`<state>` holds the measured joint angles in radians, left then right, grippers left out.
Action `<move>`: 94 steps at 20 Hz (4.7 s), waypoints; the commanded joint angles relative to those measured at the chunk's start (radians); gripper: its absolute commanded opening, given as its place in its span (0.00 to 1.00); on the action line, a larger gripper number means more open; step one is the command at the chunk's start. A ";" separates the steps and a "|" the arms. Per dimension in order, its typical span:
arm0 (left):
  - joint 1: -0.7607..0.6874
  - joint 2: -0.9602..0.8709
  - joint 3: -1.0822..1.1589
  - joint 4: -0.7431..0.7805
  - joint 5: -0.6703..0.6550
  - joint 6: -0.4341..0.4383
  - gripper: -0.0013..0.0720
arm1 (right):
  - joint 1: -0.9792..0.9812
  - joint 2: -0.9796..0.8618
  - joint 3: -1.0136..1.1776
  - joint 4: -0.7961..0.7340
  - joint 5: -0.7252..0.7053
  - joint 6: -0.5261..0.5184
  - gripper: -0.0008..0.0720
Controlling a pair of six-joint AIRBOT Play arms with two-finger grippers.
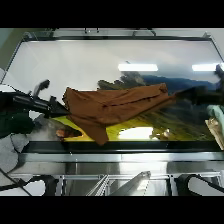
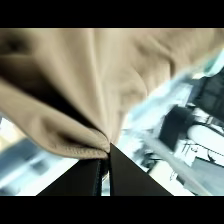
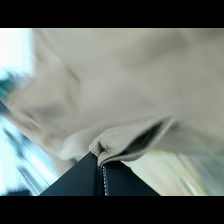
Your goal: Fold the shirts.
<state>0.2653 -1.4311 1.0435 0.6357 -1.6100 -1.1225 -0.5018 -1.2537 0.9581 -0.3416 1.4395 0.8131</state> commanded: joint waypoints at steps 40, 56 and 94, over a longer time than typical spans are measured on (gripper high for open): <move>0.023 -0.388 0.145 -0.141 0.147 0.125 1.00 | 0.171 -0.055 -0.301 0.023 -0.480 -0.241 0.04; -0.221 -0.483 0.430 0.082 0.299 -0.050 0.98 | 0.171 -0.056 -0.301 0.020 -0.483 -0.269 0.04; 0.114 0.197 0.759 -0.165 -0.021 0.034 0.05 | -0.015 0.366 0.224 -0.084 -0.349 -0.005 0.04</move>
<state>0.6453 -1.1122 1.8942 0.1238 -1.6779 -1.1320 -0.5995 -0.7856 1.3235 -0.3794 1.1275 0.8356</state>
